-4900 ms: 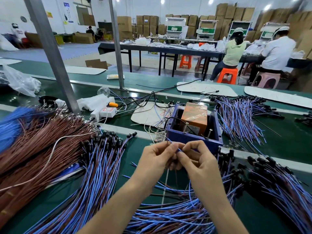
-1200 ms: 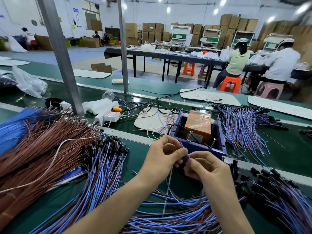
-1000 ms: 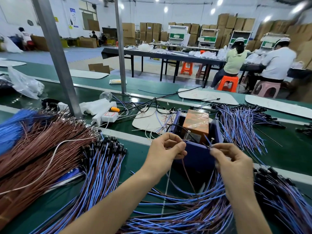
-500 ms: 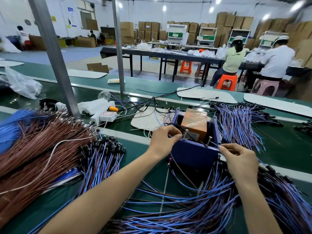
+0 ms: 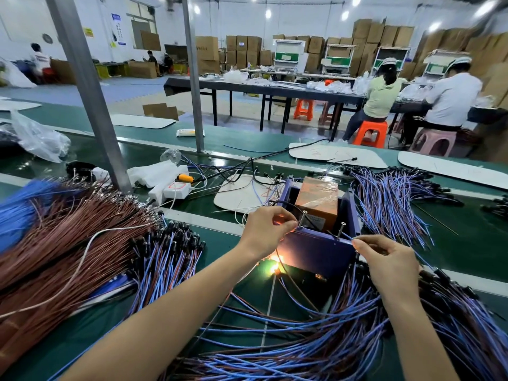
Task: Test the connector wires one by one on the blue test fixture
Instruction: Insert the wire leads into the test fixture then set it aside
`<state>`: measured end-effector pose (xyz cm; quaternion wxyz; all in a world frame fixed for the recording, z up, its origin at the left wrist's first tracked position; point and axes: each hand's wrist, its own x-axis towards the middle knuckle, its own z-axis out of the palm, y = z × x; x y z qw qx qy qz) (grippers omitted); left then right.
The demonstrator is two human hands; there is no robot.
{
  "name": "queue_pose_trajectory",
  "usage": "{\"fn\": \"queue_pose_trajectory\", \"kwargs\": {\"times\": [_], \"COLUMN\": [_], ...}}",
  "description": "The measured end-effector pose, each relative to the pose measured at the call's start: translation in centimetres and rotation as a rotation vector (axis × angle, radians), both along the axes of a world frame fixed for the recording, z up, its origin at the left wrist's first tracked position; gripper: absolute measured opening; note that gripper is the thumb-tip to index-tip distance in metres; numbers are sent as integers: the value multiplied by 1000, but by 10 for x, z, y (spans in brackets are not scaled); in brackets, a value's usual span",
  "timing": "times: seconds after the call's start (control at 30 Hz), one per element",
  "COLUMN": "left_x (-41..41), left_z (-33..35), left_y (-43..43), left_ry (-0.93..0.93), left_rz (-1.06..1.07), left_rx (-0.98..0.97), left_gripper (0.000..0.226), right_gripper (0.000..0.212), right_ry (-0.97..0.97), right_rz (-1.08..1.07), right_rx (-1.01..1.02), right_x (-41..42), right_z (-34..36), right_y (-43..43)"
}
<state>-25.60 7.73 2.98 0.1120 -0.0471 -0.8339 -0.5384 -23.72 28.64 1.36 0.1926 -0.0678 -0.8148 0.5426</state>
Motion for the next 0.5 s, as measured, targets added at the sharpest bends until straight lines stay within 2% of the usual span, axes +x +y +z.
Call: {"fn": "queue_pose_trajectory", "kwargs": {"times": [0.07,0.13,0.2,0.27,0.33,0.4,0.47,0.5], "left_x": [3,10,21,33,42,50,58,62], "left_z": [1,0,1,4,11,21,33,40], "left_y": [-1,-1,6,15,20,16,8,2], "left_ry": [-33,-148,-306,-384,-394,-370,-330,-297], "left_rz": [9,-24,-147,-289,-338,-290,-250,-244], "left_rx": [38,216,446,571,662,730,816,869], "left_gripper": [8,10,15,11,11,10,8,9], "right_gripper": [18,17,16,18,22,22,17,20], "right_ry": [13,57,94,100,110,115,66,12], "right_rz": [7,21,95,221,316,419,582,656], "right_rx": [-33,-102,-194,-223,-255,-282,-206,-131], "right_x": [3,12,23,35,44,50,56,59], "right_z": [0,3,5,7,10,15,15,11], "right_y": [0,-5,-20,-41,-54,-55,-52,-51]}}
